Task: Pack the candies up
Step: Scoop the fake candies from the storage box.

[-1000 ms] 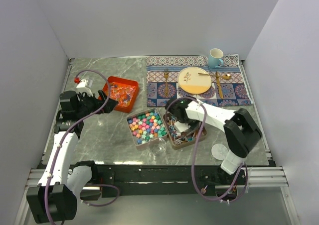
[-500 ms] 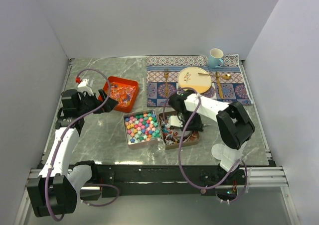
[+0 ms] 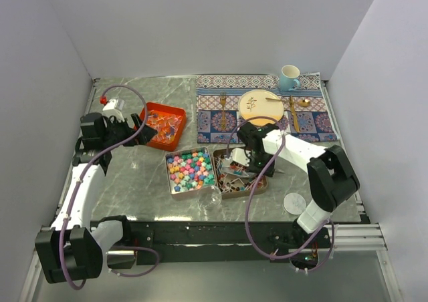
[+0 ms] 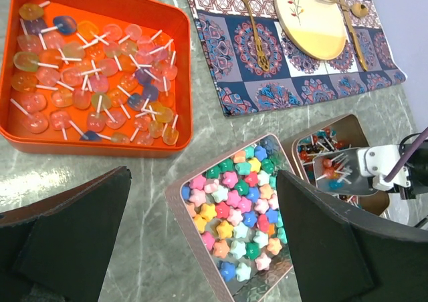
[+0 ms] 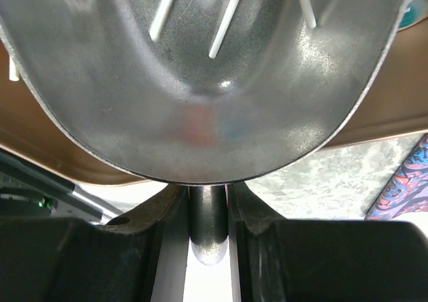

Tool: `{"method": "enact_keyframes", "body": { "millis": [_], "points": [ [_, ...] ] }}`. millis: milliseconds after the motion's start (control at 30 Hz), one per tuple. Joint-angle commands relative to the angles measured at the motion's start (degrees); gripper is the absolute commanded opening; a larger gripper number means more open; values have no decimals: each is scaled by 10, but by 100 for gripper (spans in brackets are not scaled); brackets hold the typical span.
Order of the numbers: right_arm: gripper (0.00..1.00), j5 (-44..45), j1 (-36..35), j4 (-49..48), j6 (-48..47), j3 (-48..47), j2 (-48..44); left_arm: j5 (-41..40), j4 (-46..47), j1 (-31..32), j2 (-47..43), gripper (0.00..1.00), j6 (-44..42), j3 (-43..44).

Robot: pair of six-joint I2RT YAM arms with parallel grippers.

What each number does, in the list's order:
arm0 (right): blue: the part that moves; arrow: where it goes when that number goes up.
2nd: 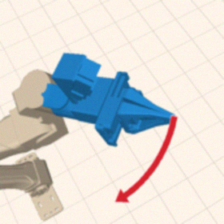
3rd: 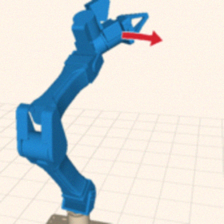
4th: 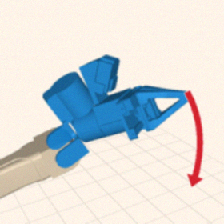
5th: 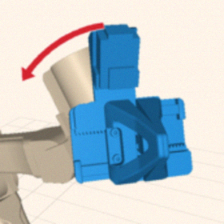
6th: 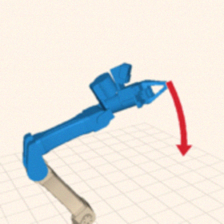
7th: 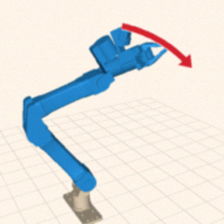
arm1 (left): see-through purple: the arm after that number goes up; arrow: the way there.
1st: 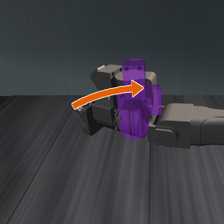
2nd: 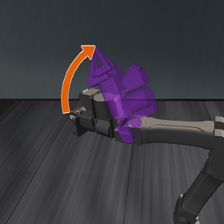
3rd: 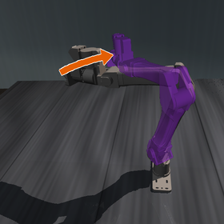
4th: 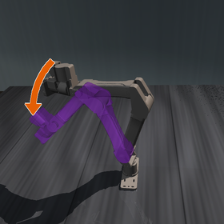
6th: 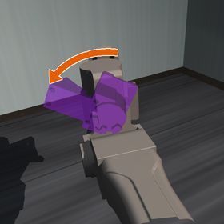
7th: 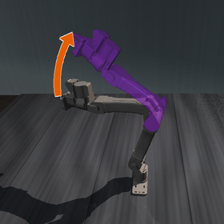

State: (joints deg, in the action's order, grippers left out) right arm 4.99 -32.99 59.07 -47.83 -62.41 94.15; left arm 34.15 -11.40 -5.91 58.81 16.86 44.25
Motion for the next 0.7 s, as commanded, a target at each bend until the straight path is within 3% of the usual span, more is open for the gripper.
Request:
{"method": "enact_keyframes", "body": {
  "millis": [0, 233, 500, 667],
  "points": [
    [0, -69, 0, -119, 35, -3, -2, -6, -2, -3, 6, 97, -27, 27],
    [0, -85, 31, -141, 20, 35, -106, -14, -2, -3, 13, 97, -47, 26],
    [0, -63, 35, -1, -23, -59, -194, -12, 23, -5, 0, 96, -36, 23],
    [0, -78, 15, 9, -47, -69, -236, -14, 13, -10, -22, 96, -39, 29]
  ]
}}
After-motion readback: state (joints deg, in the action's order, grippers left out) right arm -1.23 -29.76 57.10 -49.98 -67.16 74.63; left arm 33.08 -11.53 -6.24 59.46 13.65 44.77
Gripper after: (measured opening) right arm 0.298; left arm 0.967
